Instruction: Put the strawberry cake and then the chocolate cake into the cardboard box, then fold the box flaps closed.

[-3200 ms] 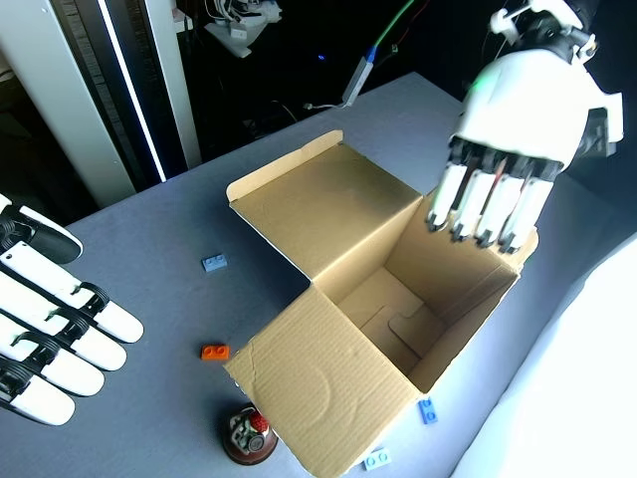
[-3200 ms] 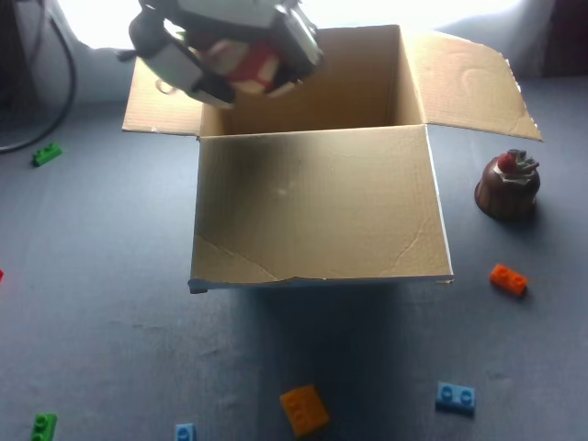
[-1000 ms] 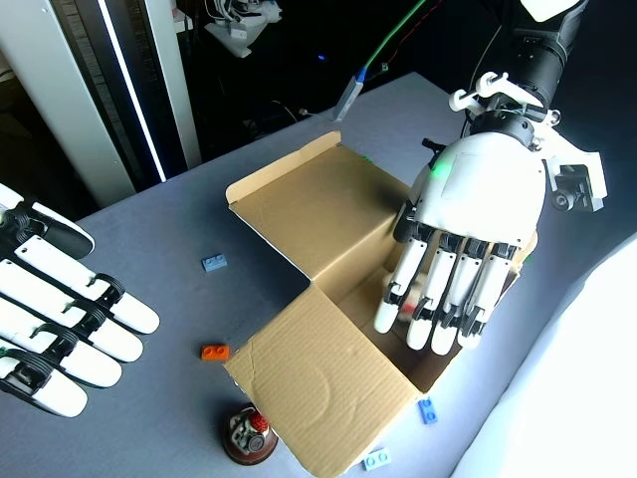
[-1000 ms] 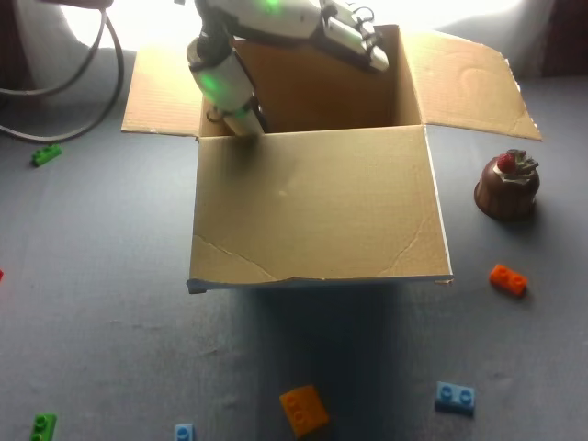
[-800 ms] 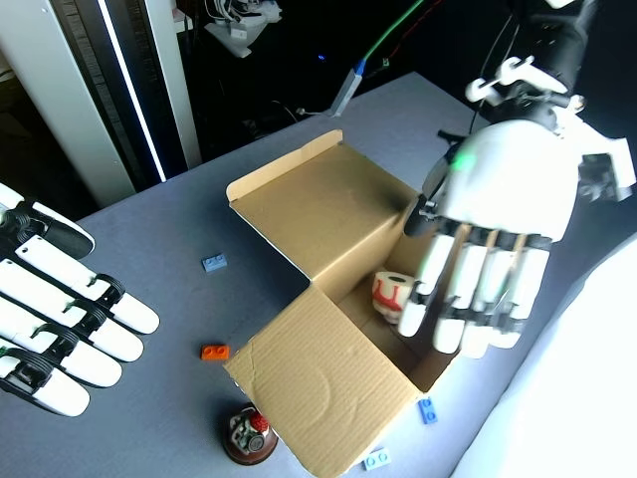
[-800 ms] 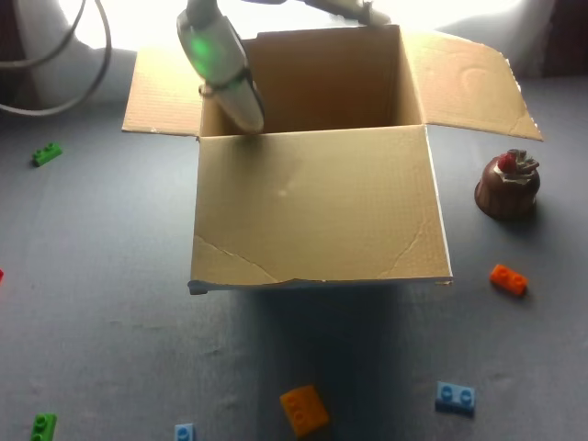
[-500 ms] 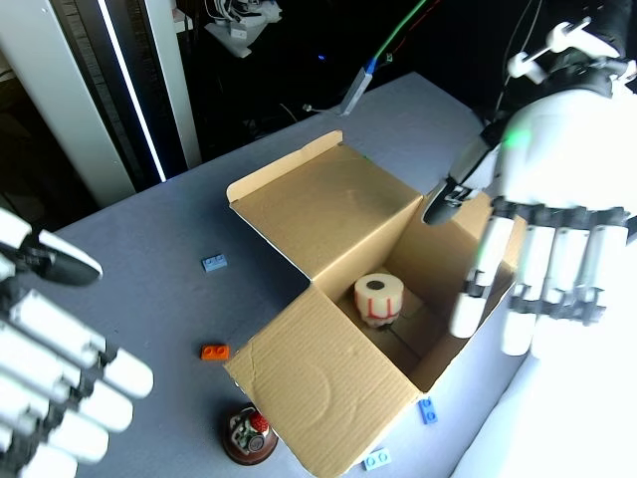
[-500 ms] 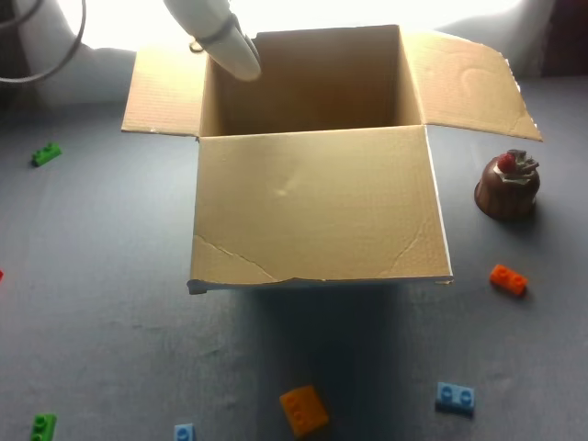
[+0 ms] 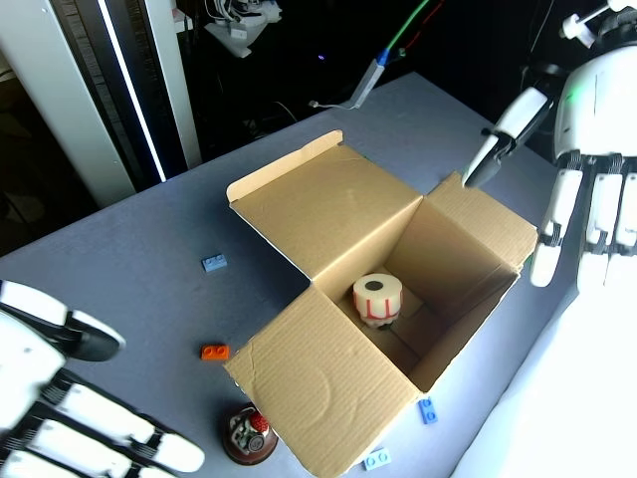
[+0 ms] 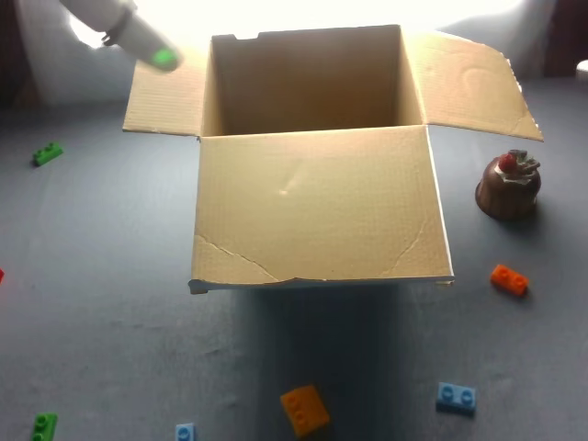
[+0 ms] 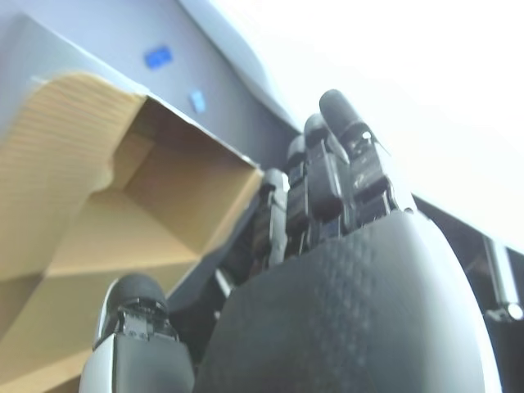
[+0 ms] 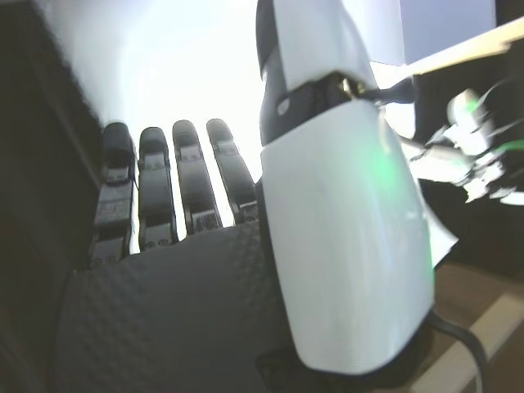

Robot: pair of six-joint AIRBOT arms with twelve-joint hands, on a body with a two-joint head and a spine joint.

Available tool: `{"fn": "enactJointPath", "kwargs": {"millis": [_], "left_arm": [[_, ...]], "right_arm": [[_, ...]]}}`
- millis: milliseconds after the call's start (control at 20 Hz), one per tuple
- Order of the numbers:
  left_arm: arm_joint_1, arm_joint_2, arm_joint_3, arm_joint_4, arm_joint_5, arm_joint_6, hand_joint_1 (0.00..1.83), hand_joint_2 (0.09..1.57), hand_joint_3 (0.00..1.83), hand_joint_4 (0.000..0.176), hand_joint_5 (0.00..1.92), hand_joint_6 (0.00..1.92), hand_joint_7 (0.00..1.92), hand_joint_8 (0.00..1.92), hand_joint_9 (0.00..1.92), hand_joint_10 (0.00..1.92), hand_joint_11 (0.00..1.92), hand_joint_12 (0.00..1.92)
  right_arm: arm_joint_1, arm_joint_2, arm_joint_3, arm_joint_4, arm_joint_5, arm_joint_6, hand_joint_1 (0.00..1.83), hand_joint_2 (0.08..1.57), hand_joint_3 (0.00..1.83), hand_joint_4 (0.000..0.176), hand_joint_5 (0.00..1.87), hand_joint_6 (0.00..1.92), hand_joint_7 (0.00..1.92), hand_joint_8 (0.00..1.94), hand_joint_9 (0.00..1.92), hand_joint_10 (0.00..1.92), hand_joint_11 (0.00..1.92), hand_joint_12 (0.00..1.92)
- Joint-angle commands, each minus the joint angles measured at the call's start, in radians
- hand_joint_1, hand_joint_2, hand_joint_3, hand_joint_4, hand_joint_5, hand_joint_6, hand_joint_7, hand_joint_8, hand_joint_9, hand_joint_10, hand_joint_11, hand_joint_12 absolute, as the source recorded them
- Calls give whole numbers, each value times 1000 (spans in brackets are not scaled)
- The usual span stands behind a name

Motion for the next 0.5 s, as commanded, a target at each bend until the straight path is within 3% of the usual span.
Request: {"fn": "enactJointPath", "kwargs": {"millis": [0, 100, 350, 450], "left_arm": [[-19, 18, 2, -59, 27, -10, 0, 1053, 2, 109, 80, 3, 138, 1, 170, 1, 0, 820], [-19, 49, 3, -47, 4, -36, 0, 1055, 3, 108, 79, 3, 140, 2, 169, 1, 0, 815], [-15, 111, 6, -20, -12, -67, 0, 1056, 0, 101, 104, 1, 139, 1, 164, 2, 0, 775], [-7, 134, 5, -8, -16, -75, 0, 1054, 0, 87, 90, 1, 135, 0, 158, 1, 0, 666]], "right_arm": [[-3, 2, 20, 4, 110, 40, 1045, 981, 0, 0, 34, 0, 70, 5, 44, 8, 0, 175], [-31, -57, 74, 4, 117, 128, 1101, 955, 0, 0, 32, 0, 67, 1, 34, 2, 0, 7], [-31, -187, 211, 10, 121, 265, 1027, 949, 0, 0, 0, 0, 21, 0, 6, 0, 0, 0], [-31, -237, 261, 52, 127, 268, 1033, 970, 0, 0, 0, 0, 2, 0, 0, 0, 0, 0]]}}
